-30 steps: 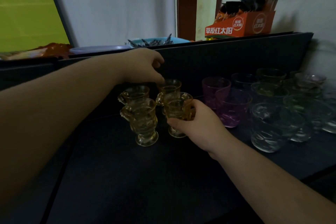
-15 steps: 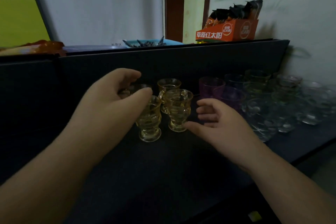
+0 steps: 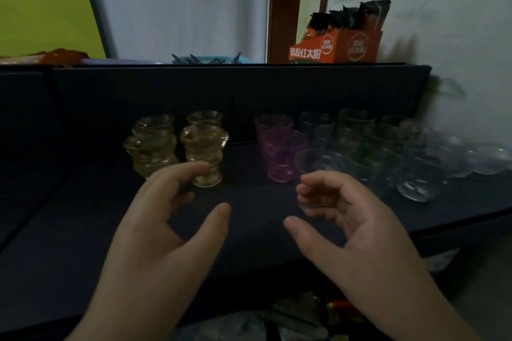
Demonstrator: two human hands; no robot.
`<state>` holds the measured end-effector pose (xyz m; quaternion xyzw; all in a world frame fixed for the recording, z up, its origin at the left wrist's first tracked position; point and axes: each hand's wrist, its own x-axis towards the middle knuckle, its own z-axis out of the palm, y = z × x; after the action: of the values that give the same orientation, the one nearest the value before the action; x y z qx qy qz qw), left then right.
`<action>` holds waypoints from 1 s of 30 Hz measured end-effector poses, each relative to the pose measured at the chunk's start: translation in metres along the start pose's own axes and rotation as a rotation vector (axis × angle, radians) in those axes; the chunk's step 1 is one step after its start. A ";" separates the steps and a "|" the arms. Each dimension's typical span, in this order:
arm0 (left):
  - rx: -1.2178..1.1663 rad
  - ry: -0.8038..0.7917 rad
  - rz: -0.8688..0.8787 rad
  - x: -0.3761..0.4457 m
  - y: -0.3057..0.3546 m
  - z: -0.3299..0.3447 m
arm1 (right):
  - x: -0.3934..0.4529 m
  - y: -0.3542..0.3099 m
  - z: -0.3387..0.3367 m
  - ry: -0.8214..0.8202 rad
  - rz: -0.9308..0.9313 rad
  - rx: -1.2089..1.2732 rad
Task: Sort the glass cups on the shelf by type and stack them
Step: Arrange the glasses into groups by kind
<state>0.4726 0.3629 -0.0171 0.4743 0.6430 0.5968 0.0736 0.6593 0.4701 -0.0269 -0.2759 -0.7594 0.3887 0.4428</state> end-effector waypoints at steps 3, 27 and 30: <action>0.019 -0.019 -0.037 -0.016 0.019 0.050 | -0.008 0.015 -0.040 -0.045 -0.004 0.040; 0.296 -0.050 0.058 0.016 0.023 0.142 | 0.009 0.073 -0.132 0.063 0.218 -0.079; 0.275 -0.070 -0.012 0.019 0.019 0.147 | 0.014 0.078 -0.129 -0.032 0.272 -0.118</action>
<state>0.5689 0.4760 -0.0330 0.4964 0.7186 0.4859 0.0337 0.7729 0.5683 -0.0462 -0.3958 -0.7433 0.4043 0.3569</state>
